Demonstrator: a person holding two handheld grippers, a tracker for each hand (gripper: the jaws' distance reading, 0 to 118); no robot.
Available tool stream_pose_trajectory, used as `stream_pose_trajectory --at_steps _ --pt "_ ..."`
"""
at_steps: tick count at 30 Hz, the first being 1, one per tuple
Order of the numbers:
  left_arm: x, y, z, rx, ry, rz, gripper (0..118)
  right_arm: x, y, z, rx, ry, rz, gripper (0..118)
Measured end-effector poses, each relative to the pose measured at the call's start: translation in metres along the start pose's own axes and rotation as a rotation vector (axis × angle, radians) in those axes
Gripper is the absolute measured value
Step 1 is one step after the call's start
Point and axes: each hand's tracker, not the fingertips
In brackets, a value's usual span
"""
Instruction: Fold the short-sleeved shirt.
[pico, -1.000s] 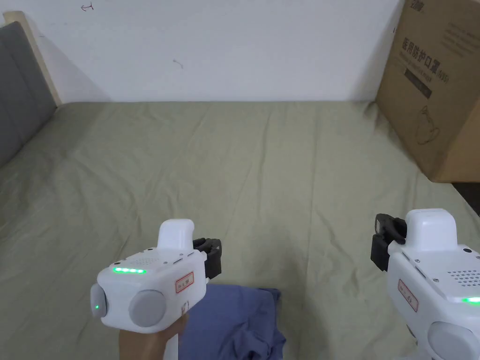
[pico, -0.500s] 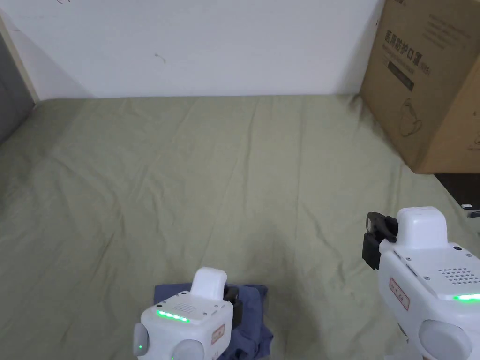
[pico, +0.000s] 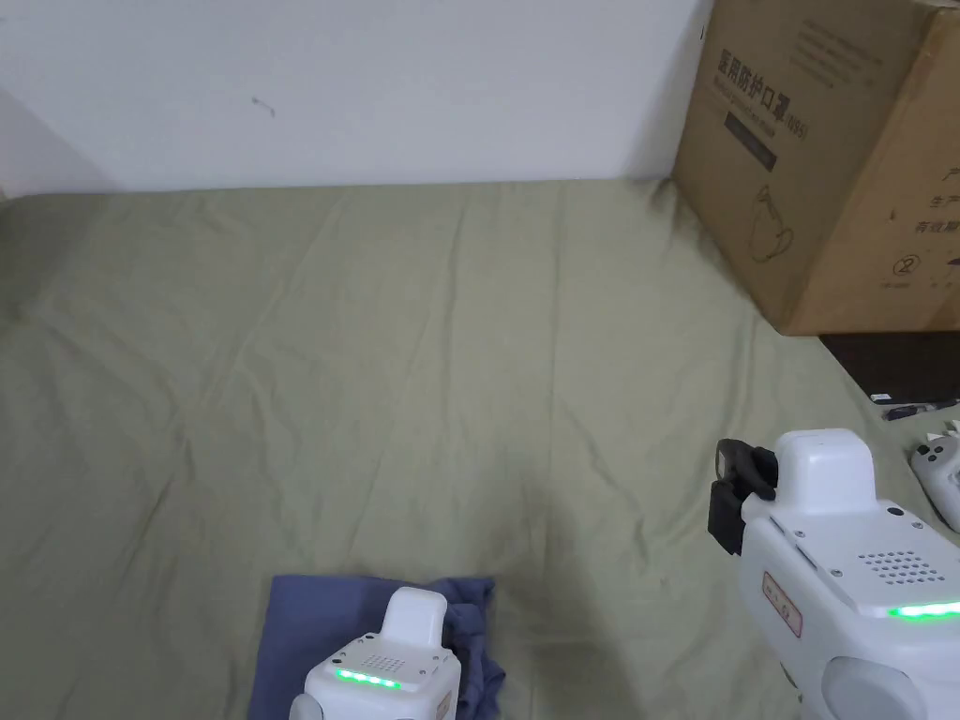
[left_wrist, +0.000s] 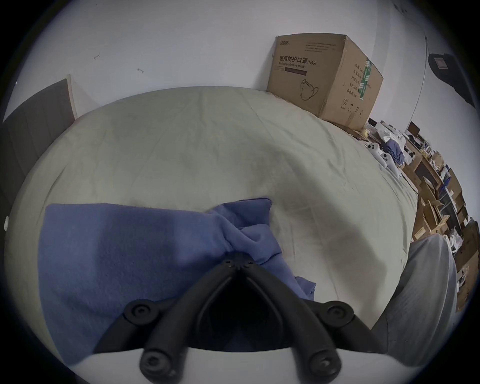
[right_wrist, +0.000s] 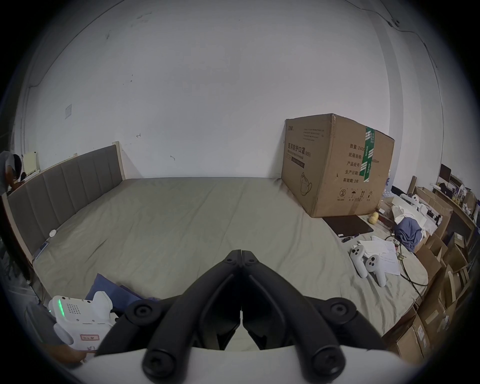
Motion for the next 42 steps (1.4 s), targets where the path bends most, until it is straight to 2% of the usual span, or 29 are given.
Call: stream_pose_trajectory --at_steps 3,9,16,22,26,30,42 --pt "-0.004 0.012 0.01 -0.022 -0.026 -0.018 0 -0.001 0.001 0.003 0.003 0.006 -0.009 0" --pt "-0.016 0.053 0.085 0.24 -0.074 0.019 0 -0.015 0.011 0.016 0.052 0.031 -0.012 0" --pt "-0.044 0.106 0.184 0.488 0.015 -0.027 0 -0.039 0.031 0.029 0.111 0.069 0.009 0" --pt "-0.085 0.126 0.239 0.629 0.168 -0.049 0 -0.058 0.05 0.038 0.196 0.089 0.019 0" --pt "-0.111 0.127 0.258 0.665 0.28 -0.067 0 -0.065 0.06 0.042 0.24 0.092 0.024 0" --pt "-0.13 0.121 0.272 0.691 0.321 -0.018 0 -0.071 0.064 0.045 0.27 0.088 0.022 0" --pt "-0.135 0.112 0.274 0.703 0.324 0.037 0 -0.075 0.063 0.045 0.276 0.099 0.02 0"
